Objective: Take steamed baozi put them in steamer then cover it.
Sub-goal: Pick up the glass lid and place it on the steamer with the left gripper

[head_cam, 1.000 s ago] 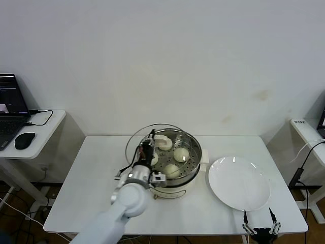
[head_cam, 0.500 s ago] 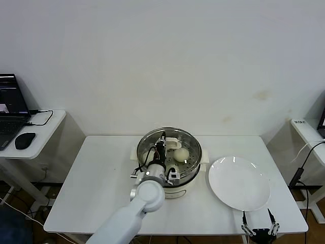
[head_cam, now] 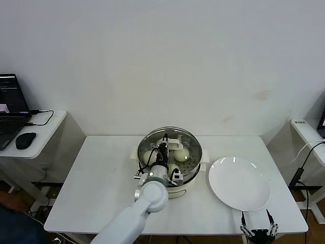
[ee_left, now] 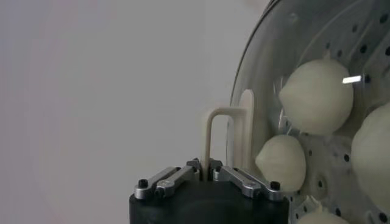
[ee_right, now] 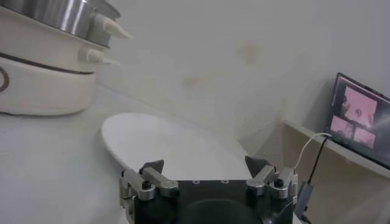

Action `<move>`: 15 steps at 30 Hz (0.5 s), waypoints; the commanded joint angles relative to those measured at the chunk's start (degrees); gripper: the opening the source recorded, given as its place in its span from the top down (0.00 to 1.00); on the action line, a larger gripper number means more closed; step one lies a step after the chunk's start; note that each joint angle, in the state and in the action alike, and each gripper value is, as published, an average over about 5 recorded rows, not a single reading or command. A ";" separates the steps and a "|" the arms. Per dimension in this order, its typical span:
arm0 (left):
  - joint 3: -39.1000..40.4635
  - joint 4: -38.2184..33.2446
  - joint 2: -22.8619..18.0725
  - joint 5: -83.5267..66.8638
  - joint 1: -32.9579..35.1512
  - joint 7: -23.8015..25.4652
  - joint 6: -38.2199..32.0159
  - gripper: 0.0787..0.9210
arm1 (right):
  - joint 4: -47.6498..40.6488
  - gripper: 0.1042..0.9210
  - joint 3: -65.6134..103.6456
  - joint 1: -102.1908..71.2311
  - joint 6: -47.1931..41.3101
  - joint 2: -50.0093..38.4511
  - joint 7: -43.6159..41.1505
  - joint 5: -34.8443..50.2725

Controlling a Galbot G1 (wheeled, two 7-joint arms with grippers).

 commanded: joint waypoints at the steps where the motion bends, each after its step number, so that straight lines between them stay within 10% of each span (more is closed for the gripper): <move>1: 0.14 -0.36 -0.34 0.14 -0.37 0.83 0.14 0.92 | -0.24 0.12 -0.28 0.04 0.09 0.03 0.05 -0.19; 15: 0.31 -1.92 0.30 0.05 -0.09 1.59 0.11 0.92 | -0.60 0.12 -0.58 0.13 0.16 0.03 0.07 -0.47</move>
